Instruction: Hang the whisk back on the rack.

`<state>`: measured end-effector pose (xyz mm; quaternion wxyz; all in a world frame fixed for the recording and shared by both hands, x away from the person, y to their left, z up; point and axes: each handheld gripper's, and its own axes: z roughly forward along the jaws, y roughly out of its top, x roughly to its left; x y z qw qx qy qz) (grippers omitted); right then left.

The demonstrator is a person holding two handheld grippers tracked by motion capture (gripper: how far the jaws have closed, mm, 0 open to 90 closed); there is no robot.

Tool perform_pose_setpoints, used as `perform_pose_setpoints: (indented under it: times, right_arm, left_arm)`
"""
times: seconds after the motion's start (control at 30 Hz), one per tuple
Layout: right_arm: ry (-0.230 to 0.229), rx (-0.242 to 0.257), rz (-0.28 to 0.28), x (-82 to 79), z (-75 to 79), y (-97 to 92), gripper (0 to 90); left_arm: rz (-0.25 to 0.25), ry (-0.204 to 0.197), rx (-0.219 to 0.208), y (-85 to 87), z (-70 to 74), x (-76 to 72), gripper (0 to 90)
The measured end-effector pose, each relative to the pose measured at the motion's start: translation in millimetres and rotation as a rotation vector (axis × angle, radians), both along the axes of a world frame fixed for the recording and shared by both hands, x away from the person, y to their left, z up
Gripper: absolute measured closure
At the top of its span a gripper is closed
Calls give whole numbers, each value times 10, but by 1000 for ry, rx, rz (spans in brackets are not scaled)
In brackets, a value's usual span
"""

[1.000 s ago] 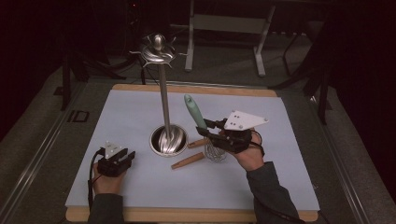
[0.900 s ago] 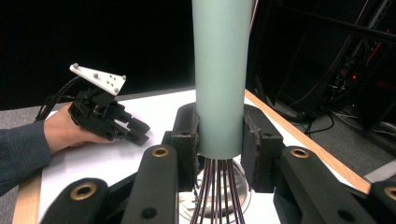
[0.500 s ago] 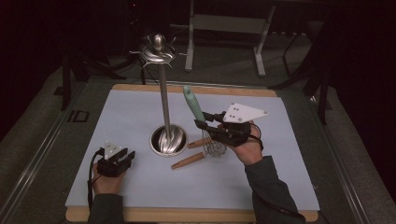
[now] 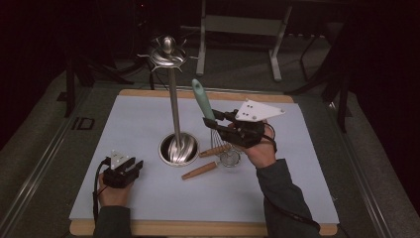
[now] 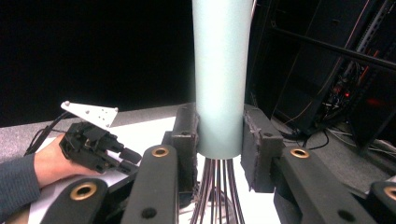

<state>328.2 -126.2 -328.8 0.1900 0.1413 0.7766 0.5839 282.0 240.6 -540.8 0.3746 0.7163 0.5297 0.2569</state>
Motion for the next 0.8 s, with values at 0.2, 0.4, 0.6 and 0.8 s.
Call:
perform_pose_setpoints:
  times: [0.2,0.4,0.6,0.8]
  right_arm:
    - [-2,4,3,42,55,67,695]
    - [6,11,9,92,96,137,695]
    - [10,15,16,124,121,196,695]
    - [17,7,8,168,124,252,694]
  left_arm:
    - [0,1,-1,1,0,1,641]
    - [-2,2,-2,2,0,2,640]
    - [0,4,-2,3,0,3,640]
    - [-1,4,-3,4,0,3,641]
